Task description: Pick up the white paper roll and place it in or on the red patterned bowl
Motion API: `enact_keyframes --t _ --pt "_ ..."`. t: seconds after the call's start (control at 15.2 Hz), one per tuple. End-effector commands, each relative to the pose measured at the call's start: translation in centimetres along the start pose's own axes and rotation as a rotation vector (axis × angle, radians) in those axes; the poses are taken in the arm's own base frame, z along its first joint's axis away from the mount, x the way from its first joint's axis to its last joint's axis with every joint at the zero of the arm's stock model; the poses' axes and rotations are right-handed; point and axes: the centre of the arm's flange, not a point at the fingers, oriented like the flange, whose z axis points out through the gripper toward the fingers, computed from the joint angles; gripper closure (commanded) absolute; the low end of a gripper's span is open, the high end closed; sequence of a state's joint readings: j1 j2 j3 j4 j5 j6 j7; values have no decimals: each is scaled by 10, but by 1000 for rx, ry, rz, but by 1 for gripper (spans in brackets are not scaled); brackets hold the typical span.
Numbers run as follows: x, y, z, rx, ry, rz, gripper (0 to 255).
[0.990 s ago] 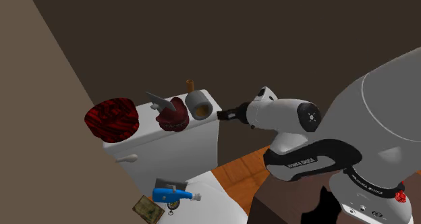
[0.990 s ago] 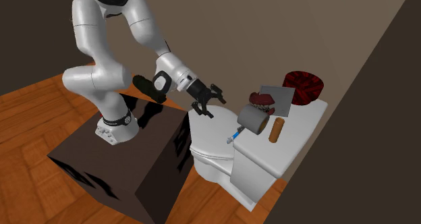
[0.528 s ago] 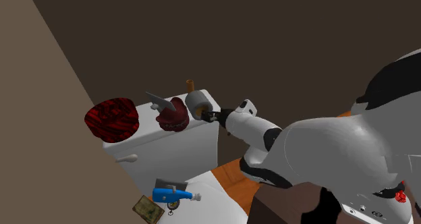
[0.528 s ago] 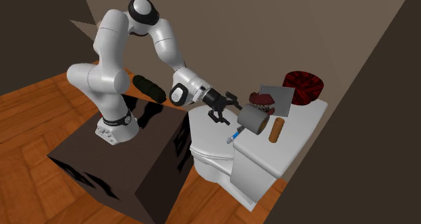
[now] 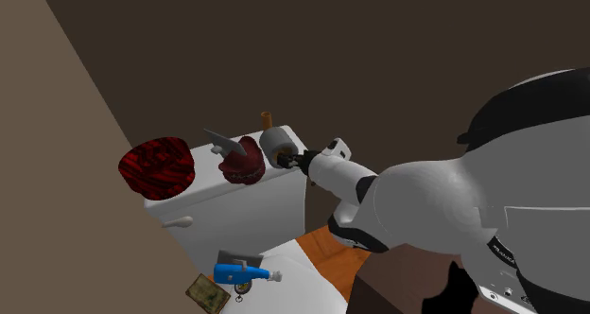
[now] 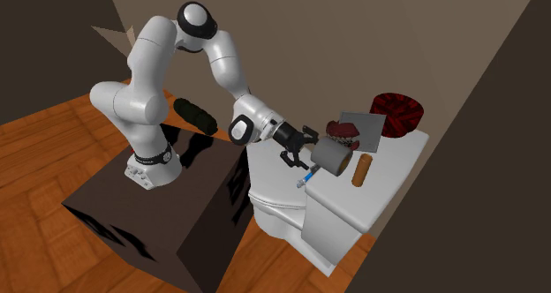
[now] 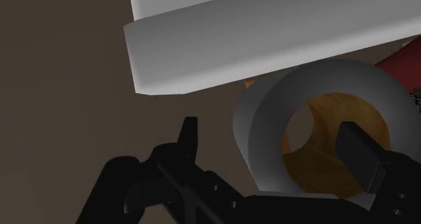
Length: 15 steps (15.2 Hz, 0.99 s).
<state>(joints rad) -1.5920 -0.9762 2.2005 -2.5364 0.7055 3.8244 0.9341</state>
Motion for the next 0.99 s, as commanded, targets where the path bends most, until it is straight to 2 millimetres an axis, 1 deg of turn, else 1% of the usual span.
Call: enact_keyframes --t 0.0,0.26,0.33,0.92 --pt "0 0 1 0 0 0 0" --pt "0 0 1 0 0 0 0" --pt "0 0 1 0 0 0 255" --pt "0 0 1 0 0 0 255"
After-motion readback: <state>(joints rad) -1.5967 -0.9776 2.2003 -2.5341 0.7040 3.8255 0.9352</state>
